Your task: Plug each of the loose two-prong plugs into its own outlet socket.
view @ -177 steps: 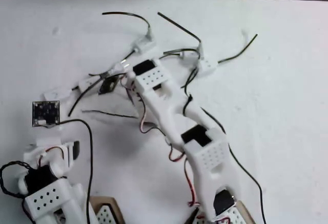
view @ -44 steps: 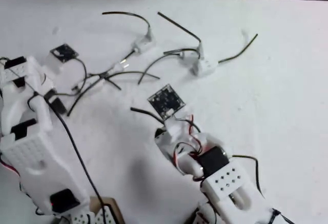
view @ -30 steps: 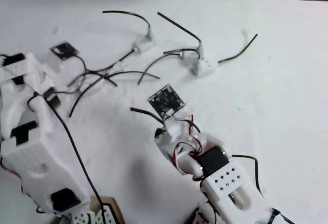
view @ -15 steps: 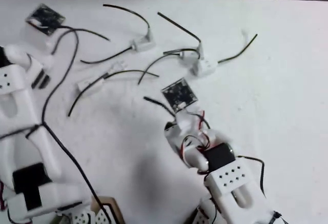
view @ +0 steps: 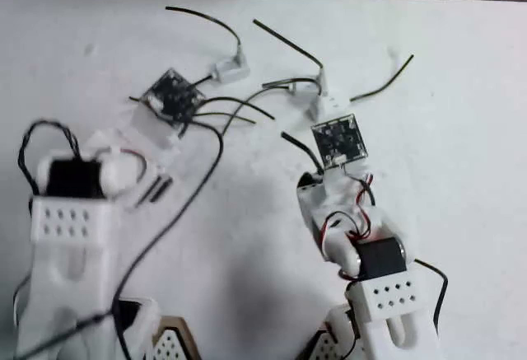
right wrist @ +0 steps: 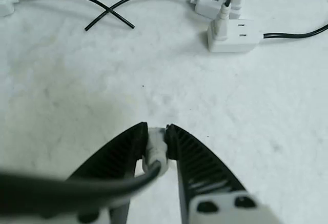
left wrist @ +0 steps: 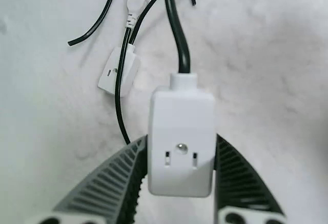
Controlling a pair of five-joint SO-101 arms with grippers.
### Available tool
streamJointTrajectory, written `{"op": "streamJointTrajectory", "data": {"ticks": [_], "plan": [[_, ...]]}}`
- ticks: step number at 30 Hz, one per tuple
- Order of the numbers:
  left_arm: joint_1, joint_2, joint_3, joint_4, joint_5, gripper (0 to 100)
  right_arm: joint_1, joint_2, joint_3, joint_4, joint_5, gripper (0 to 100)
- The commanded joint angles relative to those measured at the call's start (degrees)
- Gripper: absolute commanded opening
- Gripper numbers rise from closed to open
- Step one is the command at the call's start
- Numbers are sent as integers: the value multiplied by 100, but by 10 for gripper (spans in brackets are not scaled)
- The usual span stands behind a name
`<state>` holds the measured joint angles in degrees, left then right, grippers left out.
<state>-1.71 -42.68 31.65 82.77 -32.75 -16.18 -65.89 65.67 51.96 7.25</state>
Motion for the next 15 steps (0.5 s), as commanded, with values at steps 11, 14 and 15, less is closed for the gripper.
{"op": "streamJointTrajectory", "data": {"ticks": [11,14,15], "plan": [[57,-1420,1565,-668,97,301,75,-119,-88,-75,9,18],[233,-1420,2233,-1196,105,301,75,-119,-88,-75,9,18],[356,-1420,2435,-1336,132,301,84,-119,-88,-75,9,18]]}}
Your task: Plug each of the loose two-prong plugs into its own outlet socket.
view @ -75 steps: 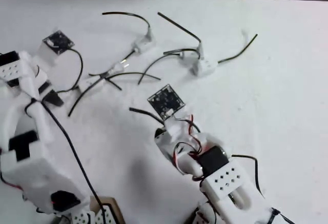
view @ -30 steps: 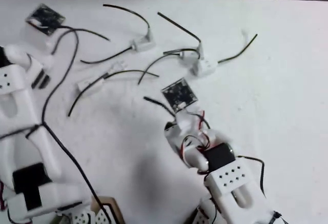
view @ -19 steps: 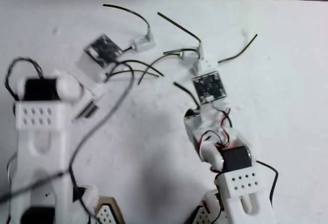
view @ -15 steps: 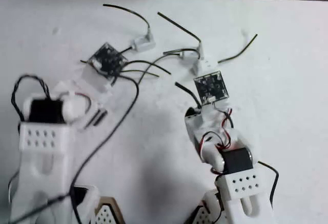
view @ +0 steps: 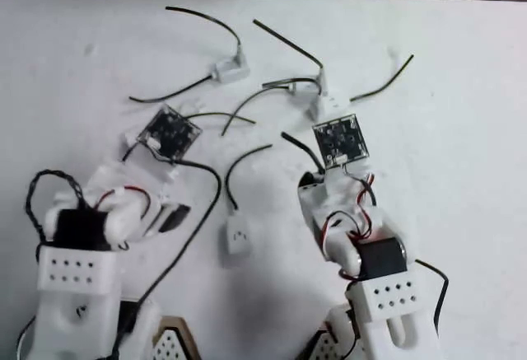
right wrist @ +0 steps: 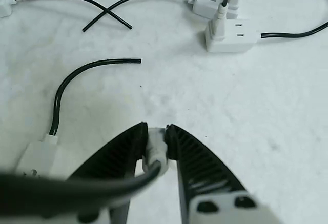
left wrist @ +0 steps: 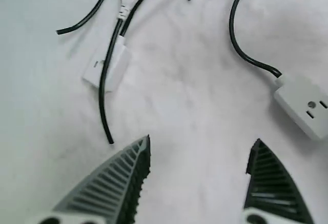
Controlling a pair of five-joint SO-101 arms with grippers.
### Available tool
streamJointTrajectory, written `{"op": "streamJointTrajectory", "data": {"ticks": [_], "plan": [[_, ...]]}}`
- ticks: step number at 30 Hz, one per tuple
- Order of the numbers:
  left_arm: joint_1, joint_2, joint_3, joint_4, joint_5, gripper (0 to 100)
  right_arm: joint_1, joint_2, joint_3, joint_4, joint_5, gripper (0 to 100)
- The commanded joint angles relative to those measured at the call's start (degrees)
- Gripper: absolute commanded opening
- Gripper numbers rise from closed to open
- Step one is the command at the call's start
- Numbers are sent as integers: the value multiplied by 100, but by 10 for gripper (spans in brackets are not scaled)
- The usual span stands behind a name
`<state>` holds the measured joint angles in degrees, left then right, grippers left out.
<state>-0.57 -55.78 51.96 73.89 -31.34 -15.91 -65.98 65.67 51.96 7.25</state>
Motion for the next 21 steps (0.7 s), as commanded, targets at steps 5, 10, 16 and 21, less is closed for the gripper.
{"op": "streamJointTrajectory", "data": {"ticks": [5,10,16,21], "plan": [[963,-110,835,-695,352,301,259,-154,-97,-75,18,18],[1666,-110,905,-993,1011,302,743,-154,-97,-75,387,18],[2202,-110,1187,-1398,1134,303,936,-154,-97,-75,448,18],[2440,-110,1565,-1785,1108,303,936,-154,-97,-75,457,18]]}}
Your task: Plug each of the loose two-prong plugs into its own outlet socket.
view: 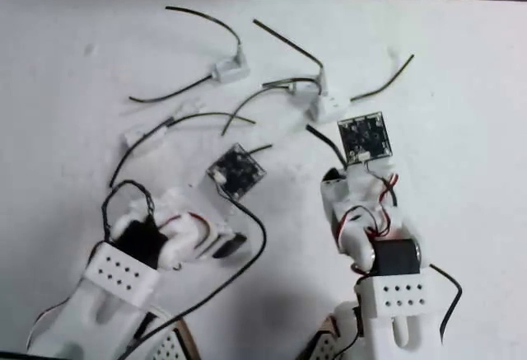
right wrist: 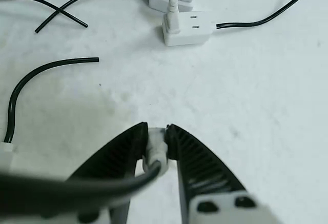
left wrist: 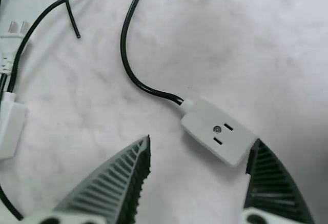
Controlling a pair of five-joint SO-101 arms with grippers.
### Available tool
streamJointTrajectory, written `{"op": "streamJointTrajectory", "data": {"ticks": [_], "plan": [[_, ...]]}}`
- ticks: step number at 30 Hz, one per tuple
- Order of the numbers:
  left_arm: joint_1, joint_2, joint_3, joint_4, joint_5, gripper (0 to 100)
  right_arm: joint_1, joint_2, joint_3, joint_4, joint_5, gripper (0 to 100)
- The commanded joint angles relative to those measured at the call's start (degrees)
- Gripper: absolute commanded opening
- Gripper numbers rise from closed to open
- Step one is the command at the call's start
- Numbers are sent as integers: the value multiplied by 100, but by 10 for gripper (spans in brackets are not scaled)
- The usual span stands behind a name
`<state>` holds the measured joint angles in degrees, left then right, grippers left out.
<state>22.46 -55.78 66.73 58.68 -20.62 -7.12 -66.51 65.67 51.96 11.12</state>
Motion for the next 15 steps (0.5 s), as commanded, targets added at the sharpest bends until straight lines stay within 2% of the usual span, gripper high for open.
{"op": "streamJointTrajectory", "data": {"ticks": [1,7,11,15], "plan": [[171,-110,176,-352,35,303,57,-101,-97,-75,70,18],[629,-110,387,-484,79,302,57,-101,-97,-75,70,18],[681,-66,431,-633,325,302,57,-92,-97,-75,70,18],[655,637,642,-1196,334,301,57,-92,-97,-75,70,18]]}}
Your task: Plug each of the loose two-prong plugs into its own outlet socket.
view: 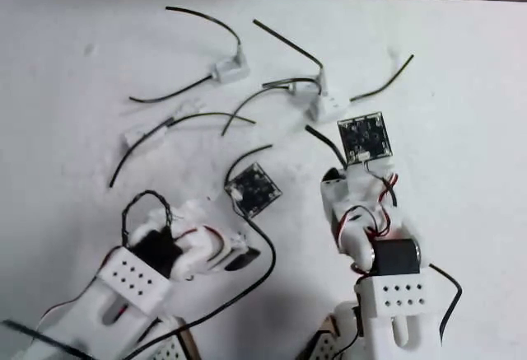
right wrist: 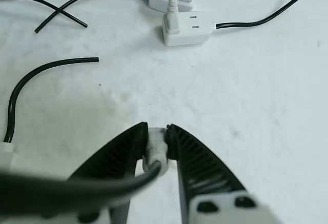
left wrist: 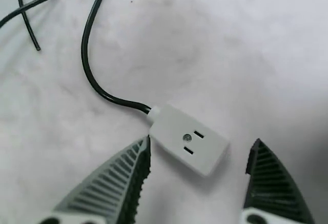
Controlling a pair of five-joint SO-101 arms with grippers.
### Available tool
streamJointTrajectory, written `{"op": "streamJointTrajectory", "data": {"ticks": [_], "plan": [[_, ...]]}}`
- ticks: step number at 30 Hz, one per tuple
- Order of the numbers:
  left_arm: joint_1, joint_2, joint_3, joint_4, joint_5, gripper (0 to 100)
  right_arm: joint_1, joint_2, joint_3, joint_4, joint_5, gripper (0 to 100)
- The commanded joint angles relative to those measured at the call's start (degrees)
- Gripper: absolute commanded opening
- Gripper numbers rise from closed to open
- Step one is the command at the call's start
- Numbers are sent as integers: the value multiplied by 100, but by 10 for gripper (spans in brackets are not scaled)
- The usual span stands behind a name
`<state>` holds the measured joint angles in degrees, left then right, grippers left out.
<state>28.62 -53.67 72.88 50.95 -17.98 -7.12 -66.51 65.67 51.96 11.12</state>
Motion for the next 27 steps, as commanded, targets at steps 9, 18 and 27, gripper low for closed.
{"op": "streamJointTrajectory", "data": {"ticks": [9,18,27], "plan": [[-66,2914,-1407,-220,149,173,40,-66,-97,-75,70,18],[-1525,2791,-2365,862,-369,49,13,-66,-97,-75,70,18],[-3178,2589,-3182,1732,-870,233,4,-57,-97,-75,70,18]]}}
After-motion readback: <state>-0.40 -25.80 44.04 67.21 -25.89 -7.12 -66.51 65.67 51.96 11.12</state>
